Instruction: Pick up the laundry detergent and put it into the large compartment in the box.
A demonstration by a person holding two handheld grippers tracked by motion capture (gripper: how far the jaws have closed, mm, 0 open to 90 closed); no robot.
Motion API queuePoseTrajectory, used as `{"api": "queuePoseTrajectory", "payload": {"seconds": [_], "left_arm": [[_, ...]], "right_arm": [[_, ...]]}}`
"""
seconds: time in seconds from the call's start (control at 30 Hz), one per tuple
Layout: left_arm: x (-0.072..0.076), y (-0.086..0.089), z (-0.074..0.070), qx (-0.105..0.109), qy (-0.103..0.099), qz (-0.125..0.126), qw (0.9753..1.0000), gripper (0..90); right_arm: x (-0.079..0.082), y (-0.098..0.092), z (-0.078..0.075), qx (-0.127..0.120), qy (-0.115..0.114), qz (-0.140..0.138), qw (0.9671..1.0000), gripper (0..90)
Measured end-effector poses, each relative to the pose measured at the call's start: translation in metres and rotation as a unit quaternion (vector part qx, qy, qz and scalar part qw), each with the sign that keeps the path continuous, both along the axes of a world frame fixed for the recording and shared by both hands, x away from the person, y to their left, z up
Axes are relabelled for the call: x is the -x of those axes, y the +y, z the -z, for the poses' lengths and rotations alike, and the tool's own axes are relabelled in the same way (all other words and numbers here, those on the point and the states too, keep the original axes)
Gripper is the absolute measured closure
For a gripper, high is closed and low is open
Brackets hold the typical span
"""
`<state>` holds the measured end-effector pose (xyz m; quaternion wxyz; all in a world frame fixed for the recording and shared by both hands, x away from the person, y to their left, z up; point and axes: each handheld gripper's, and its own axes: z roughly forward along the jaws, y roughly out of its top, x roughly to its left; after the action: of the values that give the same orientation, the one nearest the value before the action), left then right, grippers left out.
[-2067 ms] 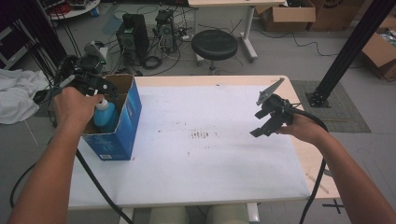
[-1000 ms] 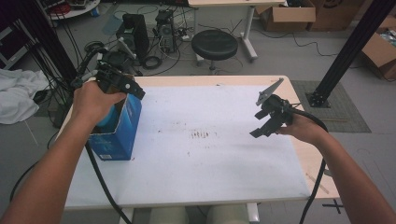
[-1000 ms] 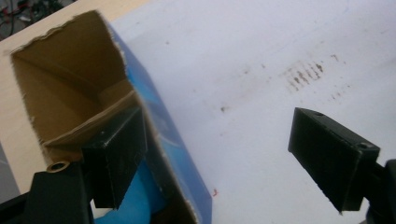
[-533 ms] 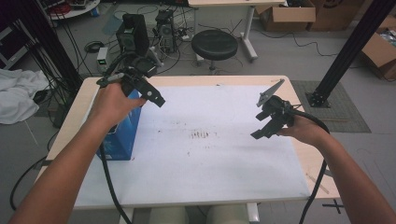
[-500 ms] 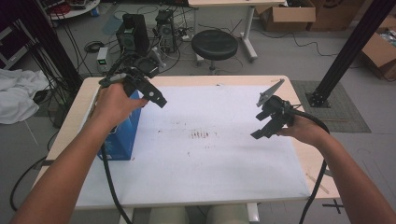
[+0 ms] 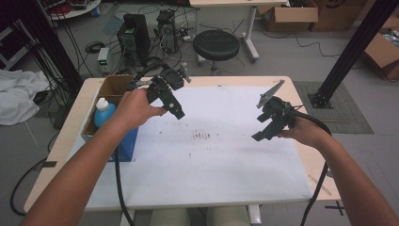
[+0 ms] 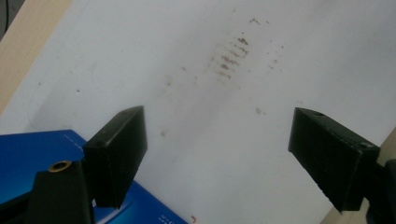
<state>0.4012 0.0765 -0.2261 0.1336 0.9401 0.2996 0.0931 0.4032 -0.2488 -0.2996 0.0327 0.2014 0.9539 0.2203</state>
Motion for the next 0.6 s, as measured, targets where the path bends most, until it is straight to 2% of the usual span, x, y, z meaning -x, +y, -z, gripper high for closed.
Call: {"api": "queuePoseTrajectory", "payload": {"seconds": [0.2, 0.47, 0.6], "left_arm": [[0.002, -0.008, 0.006, -0.011, 0.005, 0.031, 0.9994, 20.4], [0.001, -0.013, 0.013, -0.012, 0.017, 0.053, 0.9984, 20.5], [0.0, -0.012, 0.013, -0.008, 0.018, 0.053, 0.9984, 20.6]], "right_arm": [[-0.002, 0.002, 0.0, 0.0, 0.0, 0.0, 1.0, 18.5], [-0.003, 0.005, 0.0, 0.0, 0.001, 0.002, 1.0, 18.5], [-0.002, 0.007, 0.0, 0.001, 0.001, -0.001, 1.0, 18.5]]}}
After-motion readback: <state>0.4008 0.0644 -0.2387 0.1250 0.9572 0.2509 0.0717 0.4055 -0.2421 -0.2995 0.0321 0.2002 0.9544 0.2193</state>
